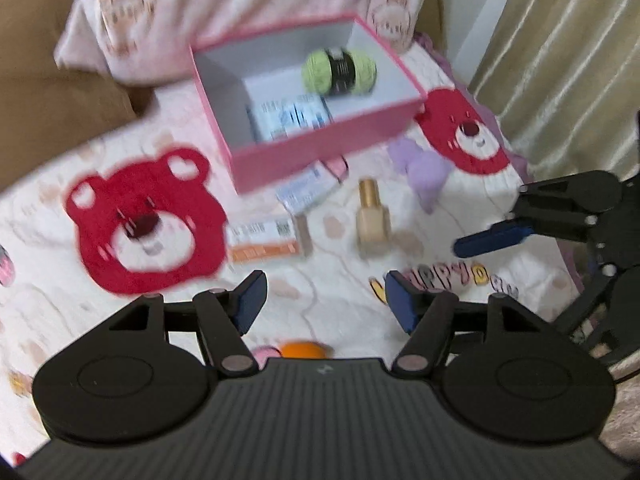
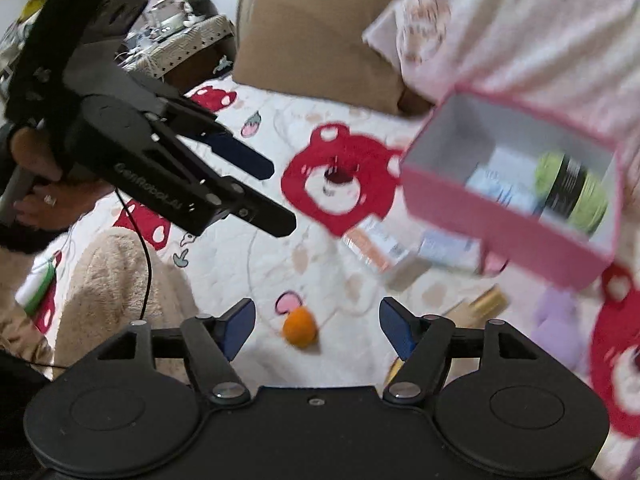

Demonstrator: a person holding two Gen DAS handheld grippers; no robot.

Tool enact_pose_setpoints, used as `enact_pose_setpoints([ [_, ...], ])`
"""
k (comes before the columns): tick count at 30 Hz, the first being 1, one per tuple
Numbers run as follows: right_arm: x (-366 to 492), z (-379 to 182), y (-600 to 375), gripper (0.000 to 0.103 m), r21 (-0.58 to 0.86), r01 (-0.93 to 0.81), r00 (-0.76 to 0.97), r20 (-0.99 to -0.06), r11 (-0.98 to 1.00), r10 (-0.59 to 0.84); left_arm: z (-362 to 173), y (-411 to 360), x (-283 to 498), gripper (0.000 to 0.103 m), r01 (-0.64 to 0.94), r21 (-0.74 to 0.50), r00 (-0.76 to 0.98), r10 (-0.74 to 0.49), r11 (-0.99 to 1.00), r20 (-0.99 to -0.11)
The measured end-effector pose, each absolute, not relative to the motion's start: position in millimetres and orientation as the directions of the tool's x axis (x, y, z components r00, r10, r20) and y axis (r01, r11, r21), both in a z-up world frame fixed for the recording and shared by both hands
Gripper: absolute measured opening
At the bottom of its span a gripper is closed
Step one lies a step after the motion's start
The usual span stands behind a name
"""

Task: Organize objects
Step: 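Move the left gripper to the orange makeup sponge and grasp it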

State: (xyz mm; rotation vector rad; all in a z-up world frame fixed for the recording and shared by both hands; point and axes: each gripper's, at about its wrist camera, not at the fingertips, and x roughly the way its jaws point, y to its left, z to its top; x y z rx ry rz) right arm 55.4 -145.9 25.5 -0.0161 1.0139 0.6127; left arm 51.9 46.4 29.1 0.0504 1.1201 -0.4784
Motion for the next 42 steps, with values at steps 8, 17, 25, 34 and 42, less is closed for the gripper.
enact_pose_setpoints([
  [8, 62.3, -39.4, -135.5, 0.073, 0.390, -0.397, 0.268, -0.817, 0.831, 0.511, -38.3, 62.2, 49.0, 0.065, 0.347, -0.282, 0.239, -0.375, 0.894, -0.896],
  [17, 78.4, -101.1, -113.0, 0.073, 0.502, -0.338, 0.158, -0.804, 0.796, 0.574, -95.9, 69.1, 48.8, 0.064, 0.317, -0.273, 0.238, -0.355, 0.908, -0.904],
  [25, 87.0, -142.6, -83.3, 0.073, 0.533, -0.272, 0.141, -0.802, 0.801, 0.581, -137.5, 82.6, 43.0, 0.062, 0.200, -0.310, 0.181, -0.346, 0.930, -0.921],
  [34, 72.5, -157.8, -83.9, 0.055, 0.444, -0.339, 0.264, -0.802, 0.830, 0.536, -151.9, 77.9, 32.5, 0.039, 0.208, -0.376, 0.228, -0.419, 0.903, -0.879],
  [42, 64.6, -147.6, -94.0, 0.033, 0.416, -0.385, 0.320, -0.777, 0.824, 0.542, -132.4, 57.7, 18.3, 0.037, 0.310, -0.277, 0.345, -0.379, 0.910, -0.859],
])
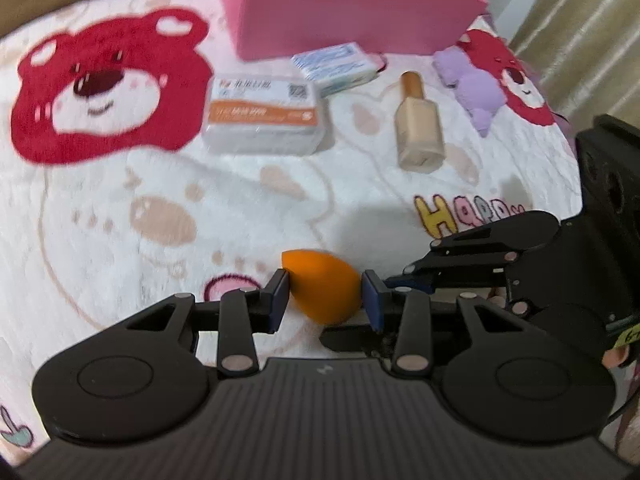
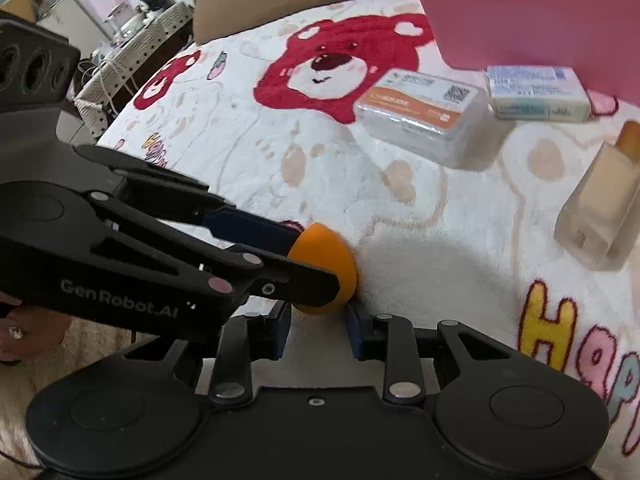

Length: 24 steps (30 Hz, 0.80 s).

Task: Organize objects
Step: 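Move the left gripper to the orange makeup sponge and grasp it, then carry the orange sponge with the left gripper toward the pink box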

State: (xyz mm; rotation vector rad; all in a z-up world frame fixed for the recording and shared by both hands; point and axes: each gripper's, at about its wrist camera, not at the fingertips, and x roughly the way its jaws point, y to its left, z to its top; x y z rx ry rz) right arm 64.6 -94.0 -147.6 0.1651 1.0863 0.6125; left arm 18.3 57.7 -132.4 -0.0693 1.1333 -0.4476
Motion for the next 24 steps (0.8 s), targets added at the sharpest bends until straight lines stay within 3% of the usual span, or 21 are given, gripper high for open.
enact_pose_setpoints([
  [10, 60.7, -154.2, -111.1, 0.037, 0.434, -0.319, 0.319, -0.788, 0.843, 0.526, -140.1, 50.6, 17.5, 0.036, 0.292, -0.335, 0.301, -0.419, 0.896, -0.857],
  [12, 63.1, -157.5, -112.8, 0.046, 0.464, -0.307, 0.307, -0.778, 0.831, 0.548, -140.5, 51.1, 19.6, 0.036, 0.285, -0.354, 0.307, -0.435, 0.891, -0.847],
  [15, 66.6, -160.8, -117.0, 0.046, 0.492, -0.273, 0.312, -0.768, 0.827, 0.559, -142.7, 44.3, 21.3, 0.034, 0.299, -0.329, 0.320, -0.418, 0.896, -0.850],
  [24, 61.2, -134.4, -123.8, 0.044, 0.355, -0.329, 0.373, -0.803, 0.875, 0.465, -120.0, 37.9, 14.1, 0.034, 0.364, -0.397, 0.363, -0.521, 0.843, -0.773],
])
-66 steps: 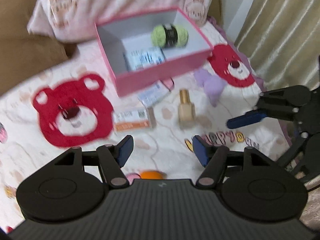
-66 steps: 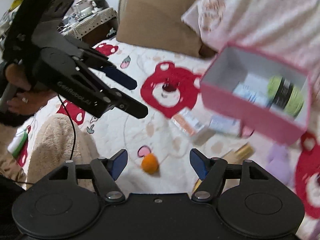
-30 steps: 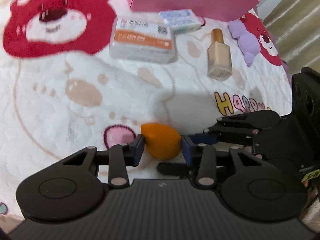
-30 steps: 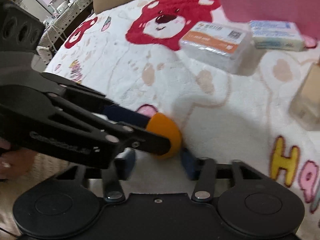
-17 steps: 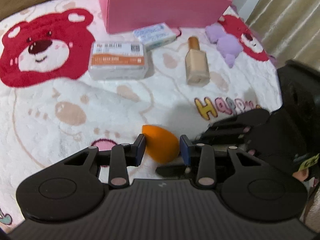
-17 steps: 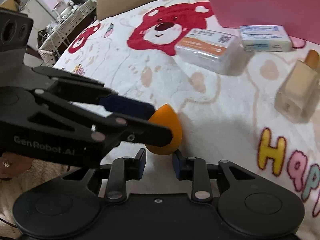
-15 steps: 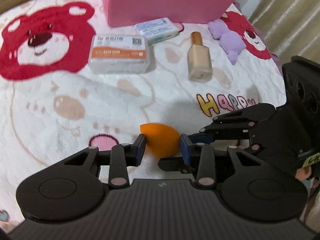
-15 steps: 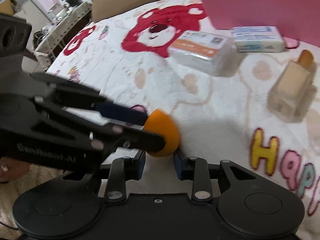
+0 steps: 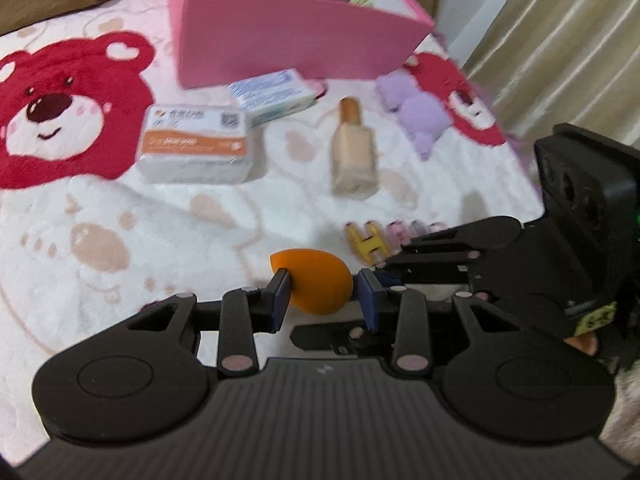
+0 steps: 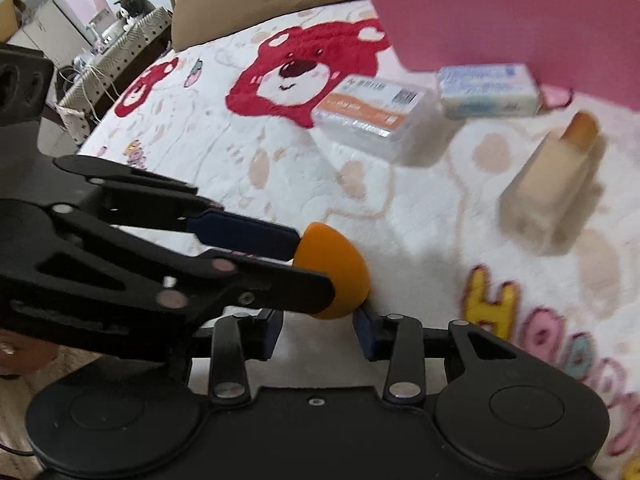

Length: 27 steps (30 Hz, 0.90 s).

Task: Organize objects
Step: 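Carry the orange sponge with the left gripper toward the pink box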

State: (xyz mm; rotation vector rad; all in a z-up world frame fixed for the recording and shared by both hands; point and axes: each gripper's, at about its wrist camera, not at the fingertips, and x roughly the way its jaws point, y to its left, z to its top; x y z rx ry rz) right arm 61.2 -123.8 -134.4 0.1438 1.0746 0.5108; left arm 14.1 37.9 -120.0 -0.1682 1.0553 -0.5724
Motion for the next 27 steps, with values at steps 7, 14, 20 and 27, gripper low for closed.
enact_pose_setpoints([
  [7, 58.9, -102.6, -125.9, 0.044, 0.146, -0.369, 0.493, -0.807, 0.918, 0.326, -101.4, 31.3, 17.7, 0.034, 0.370, -0.444, 0.398, -0.572, 0.816, -0.718],
  [14, 64.3, -86.5, -127.5, 0.044, -0.012, -0.361, 0.566, -0.798, 0.932, 0.209, -85.7, 11.6, 26.3, 0.034, 0.360, -0.447, 0.422, -0.570, 0.819, -0.705],
  [20, 69.7, -63.3, -139.4, 0.044, -0.095, -0.323, 0.623, -0.770, 0.941, 0.137, -60.2, -10.0, 39.4, 0.034, 0.379, -0.403, 0.458, -0.547, 0.833, -0.700],
  [27, 94.2, -6.9, -166.0, 0.043, -0.164, -0.267, 0.686, -0.725, 0.950, 0.068, -10.8, -26.6, 85.7, 0.034, 0.420, -0.422, 0.462, -0.590, 0.803, -0.662],
])
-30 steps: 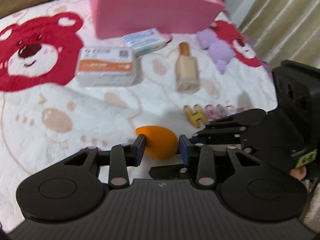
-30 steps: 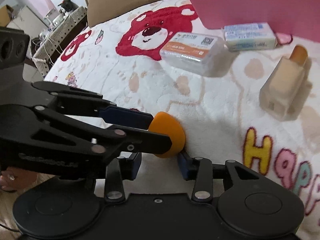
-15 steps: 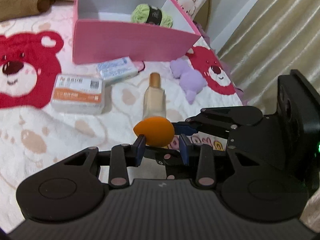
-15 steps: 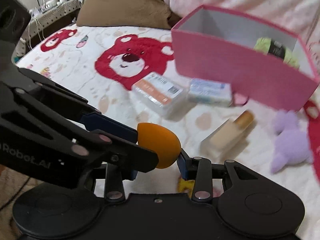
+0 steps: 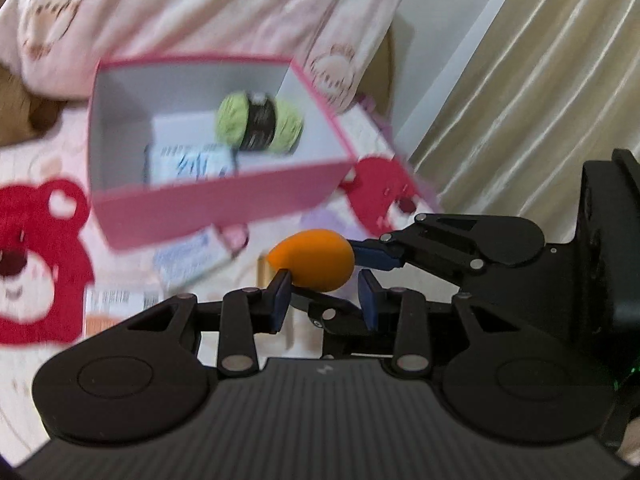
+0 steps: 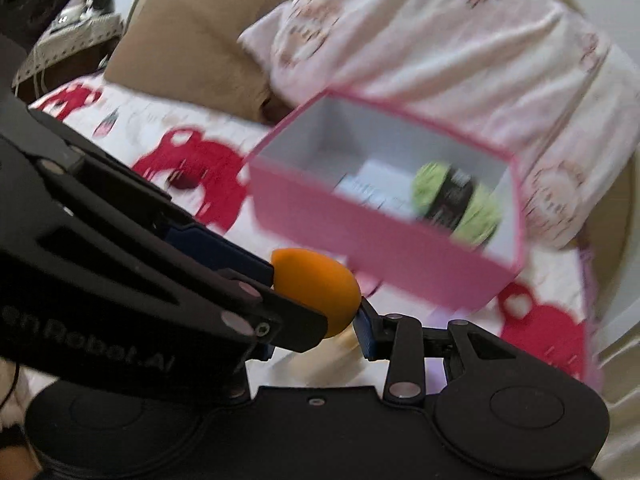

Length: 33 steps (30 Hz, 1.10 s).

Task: Organize objects
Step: 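Carry the orange sponge with the left gripper toward the pink box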

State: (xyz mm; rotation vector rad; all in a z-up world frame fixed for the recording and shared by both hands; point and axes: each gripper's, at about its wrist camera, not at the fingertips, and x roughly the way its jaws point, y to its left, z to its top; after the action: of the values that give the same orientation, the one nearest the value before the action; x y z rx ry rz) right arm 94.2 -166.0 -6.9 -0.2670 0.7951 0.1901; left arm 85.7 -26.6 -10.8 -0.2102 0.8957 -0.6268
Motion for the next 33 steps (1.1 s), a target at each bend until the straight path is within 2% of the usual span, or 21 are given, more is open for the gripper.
enact_pose_setpoints([
  [5, 119.7, 33.8, -187.2, 0.043, -0.094, -0.217, 0.701, -0.708, 0.972, 0.088, 21.8, -28.5, 120.9, 0.037, 0.397, -0.461, 0.469, -0.607, 0.794, -0.641],
  [19, 219.9, 62.6, -196.2, 0.043, -0.056, -0.263, 0.705, -0.693, 0.963, 0.152, 52.2, -7.5, 222.8, 0.036, 0.279, -0.510, 0.514, -0.575, 0.814, -0.636],
  [25, 269.5, 35.5, -210.5, 0.043, 0.106, -0.272, 0.664, -0.698, 0.956, 0.266, 27.1, 8.2, 270.3, 0.037, 0.150, -0.536, 0.502, -0.531, 0.831, -0.683],
  [28, 283.8, 10.8, -213.4, 0.043, 0.171, -0.261, 0.652, -0.694, 0.950, 0.304, 8.7, 8.9, 286.0, 0.037, 0.115, -0.507, 0.488, -0.493, 0.854, -0.720],
  [33, 309.2, -24.7, -220.1, 0.042, 0.225, -0.202, 0.619, -0.725, 0.953, 0.302, -26.8, 6.8, 312.6, 0.037, 0.054, -0.518, 0.468, -0.479, 0.854, -0.743],
])
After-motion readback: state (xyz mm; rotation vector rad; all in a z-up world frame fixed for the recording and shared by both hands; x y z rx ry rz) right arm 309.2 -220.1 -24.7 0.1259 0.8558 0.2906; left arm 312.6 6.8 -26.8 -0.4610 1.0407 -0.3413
